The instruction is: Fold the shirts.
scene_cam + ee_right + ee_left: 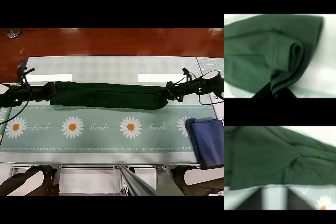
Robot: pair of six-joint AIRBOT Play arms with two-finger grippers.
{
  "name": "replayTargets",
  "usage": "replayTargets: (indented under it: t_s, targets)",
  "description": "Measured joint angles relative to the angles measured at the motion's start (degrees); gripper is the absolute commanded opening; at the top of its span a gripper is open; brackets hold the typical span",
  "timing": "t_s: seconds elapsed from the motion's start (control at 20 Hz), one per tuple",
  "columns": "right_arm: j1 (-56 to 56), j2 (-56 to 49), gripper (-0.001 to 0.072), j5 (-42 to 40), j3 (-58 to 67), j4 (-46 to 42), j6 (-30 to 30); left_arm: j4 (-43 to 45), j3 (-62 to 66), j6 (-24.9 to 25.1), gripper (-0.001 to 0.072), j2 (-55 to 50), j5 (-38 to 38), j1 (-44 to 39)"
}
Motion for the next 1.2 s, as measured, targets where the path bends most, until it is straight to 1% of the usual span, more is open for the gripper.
replayTargets:
  t_s: [0.1, 0.25, 0.45, 0.55, 0.6, 0.7, 0.85, 0.95, 1.2]
  targets:
    - [0.3, 5.1, 0.0025, 1.7, -0.3, -3.2, 0.6, -0.4, 0.3, 0.4, 0.0027, -0.4, 0.1, -3.5]
    - [0.3, 16.5, 0.0025, 4.1, -4.5, -6.3, 1.0, -0.7, 1.5, 0.9, 0.0026, -0.7, 1.1, -10.3]
    - [0.2, 34.9, 0.0025, 6.2, -12.7, -9.3, 3.3, -0.5, 4.8, 1.1, 0.0026, -3.0, 7.1, -21.9]
    - [0.2, 43.2, 0.0025, 8.3, -15.5, -10.2, 5.2, -0.3, 8.4, 0.6, 0.0025, -6.3, 10.1, -27.5]
    - [0.2, 46.8, 0.0025, 9.4, -16.3, -10.5, 6.1, -0.2, 10.5, 0.3, 0.0025, -8.4, 10.7, -30.0]
    - [0.2, 53.4, 0.0025, 11.6, -17.4, -10.9, 8.3, 1.4, 15.6, -1.7, 0.0026, -13.8, 11.0, -35.2]
    - [0.2, 59.6, 0.0026, 14.0, -18.2, -11.3, 11.4, 3.3, 23.1, -5.3, 0.0026, -23.0, 9.5, -42.2]
    - [0.2, 61.6, 0.0026, 15.1, -18.4, -11.4, 12.7, 3.4, 27.1, -8.0, 0.0026, -28.8, 8.9, -46.5]
    - [0.2, 63.4, 0.0026, 14.2, -18.6, -11.4, 13.9, -0.2, 35.1, -10.5, 0.0027, -39.8, 4.9, -57.7]
